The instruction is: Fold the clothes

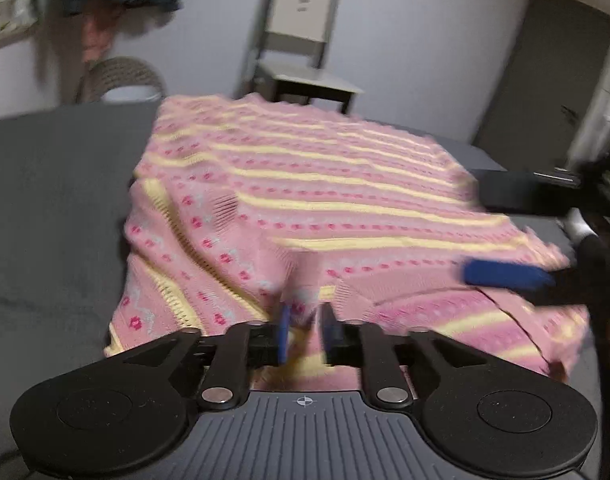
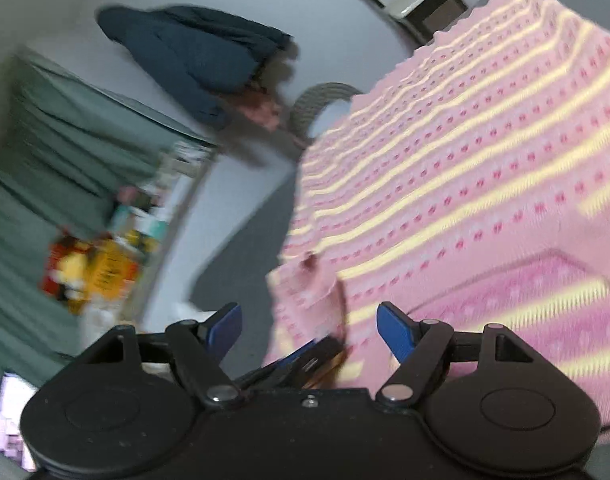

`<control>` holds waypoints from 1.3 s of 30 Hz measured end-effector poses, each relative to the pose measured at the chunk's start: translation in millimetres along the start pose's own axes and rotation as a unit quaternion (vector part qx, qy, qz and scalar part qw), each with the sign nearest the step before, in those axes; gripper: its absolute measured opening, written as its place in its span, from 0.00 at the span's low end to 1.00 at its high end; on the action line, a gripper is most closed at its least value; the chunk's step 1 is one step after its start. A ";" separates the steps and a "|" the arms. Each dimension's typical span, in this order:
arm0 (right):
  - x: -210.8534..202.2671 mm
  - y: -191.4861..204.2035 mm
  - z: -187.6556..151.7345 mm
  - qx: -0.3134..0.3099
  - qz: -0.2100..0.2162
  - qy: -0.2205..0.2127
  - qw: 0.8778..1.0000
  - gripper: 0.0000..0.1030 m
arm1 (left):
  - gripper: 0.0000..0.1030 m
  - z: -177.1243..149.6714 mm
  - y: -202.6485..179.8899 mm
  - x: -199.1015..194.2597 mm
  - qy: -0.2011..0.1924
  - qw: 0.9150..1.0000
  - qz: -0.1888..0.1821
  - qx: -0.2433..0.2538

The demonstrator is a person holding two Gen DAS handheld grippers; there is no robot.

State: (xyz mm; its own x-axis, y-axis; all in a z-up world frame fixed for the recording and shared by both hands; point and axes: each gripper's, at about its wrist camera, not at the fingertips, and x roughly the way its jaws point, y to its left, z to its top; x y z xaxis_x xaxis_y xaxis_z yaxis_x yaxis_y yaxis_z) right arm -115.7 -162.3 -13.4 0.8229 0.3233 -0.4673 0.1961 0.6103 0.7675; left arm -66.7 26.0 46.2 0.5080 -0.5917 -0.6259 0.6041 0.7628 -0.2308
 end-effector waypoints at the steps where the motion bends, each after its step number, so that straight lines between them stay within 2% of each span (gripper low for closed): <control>1: 10.1 2.6 2.2 0.001 -0.008 0.007 1.000 0.71 | 0.61 -0.1 -2.4 -5.8 -0.002 1.000 -0.007 0.014; 3: 30.4 6.2 4.2 0.007 -0.020 0.026 0.999 0.70 | 0.89 -0.4 -7.1 -16.4 -0.007 0.999 -0.004 0.040; 6: 52.4 8.3 -2.1 -0.005 -0.054 0.047 0.997 0.66 | 0.90 3.7 -7.3 -33.2 -0.011 0.996 0.000 0.093; 9: 66.4 5.1 -9.9 0.004 -0.065 0.062 0.996 0.59 | 0.90 5.8 2.1 -49.4 -0.009 0.991 0.018 0.129; 13: 73.7 -3.9 -20.2 0.017 -0.068 0.066 0.995 0.48 | 0.90 -4.0 9.2 -49.7 0.027 0.988 0.023 0.152; 14: 75.0 -5.2 -21.6 0.015 -0.069 0.061 0.996 0.40 | 0.90 -6.3 7.4 -48.9 0.034 0.986 0.028 0.161; 17: 78.9 -6.9 -20.1 -0.003 -0.082 0.054 0.995 0.07 | 0.90 -10.1 -4.7 -49.6 0.031 0.978 0.037 0.201; 20: 75.9 -3.1 -13.7 -0.025 -0.071 0.048 0.996 0.07 | 0.90 -9.9 -9.1 -49.2 0.038 0.976 0.031 0.213; 23: 62.4 10.4 -2.4 -0.076 -0.063 0.012 0.995 0.06 | 0.90 -10.6 -7.6 -48.7 0.043 0.975 0.043 0.213; 25: 57.3 17.2 3.8 -0.107 -0.082 -0.011 0.991 0.06 | 0.90 -10.5 -6.3 -48.9 0.042 0.976 0.040 0.208; 29: 65.7 9.7 6.9 -0.105 -0.125 0.017 0.987 0.06 | 0.90 -13.3 -12.8 -42.3 0.041 0.977 0.010 0.207; 32: 67.6 3.8 3.6 -0.106 -0.137 0.028 0.985 0.06 | 0.90 -21.7 -21.6 -31.8 0.064 0.972 0.006 0.227; 34: 64.5 3.6 2.8 -0.118 -0.122 0.018 0.985 0.06 | 0.90 -28.2 -26.2 -26.8 0.082 0.966 0.014 0.246; 36: 59.0 9.5 3.5 -0.138 -0.093 -0.003 0.986 0.06 | 0.90 -30.7 -26.9 -28.1 0.082 0.964 0.018 0.252; 37: 55.9 13.3 4.1 -0.148 -0.076 -0.015 0.986 0.06 | 0.90 -30.2 -25.8 -29.6 0.083 0.966 0.015 0.245; 39: 40.8 28.6 0.4 -0.208 -0.007 -0.063 0.976 0.06 | 0.90 -27.4 -22.6 -30.3 0.085 0.969 0.010 0.232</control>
State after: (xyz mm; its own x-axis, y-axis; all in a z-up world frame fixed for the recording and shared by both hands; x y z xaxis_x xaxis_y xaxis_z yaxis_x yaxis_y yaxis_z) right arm -76.4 -132.0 -10.3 0.8856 0.2378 -0.3989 -0.0043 0.8632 0.5049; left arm -112.5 33.8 50.0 0.4372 -0.4961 -0.7502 0.8265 0.5505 0.1177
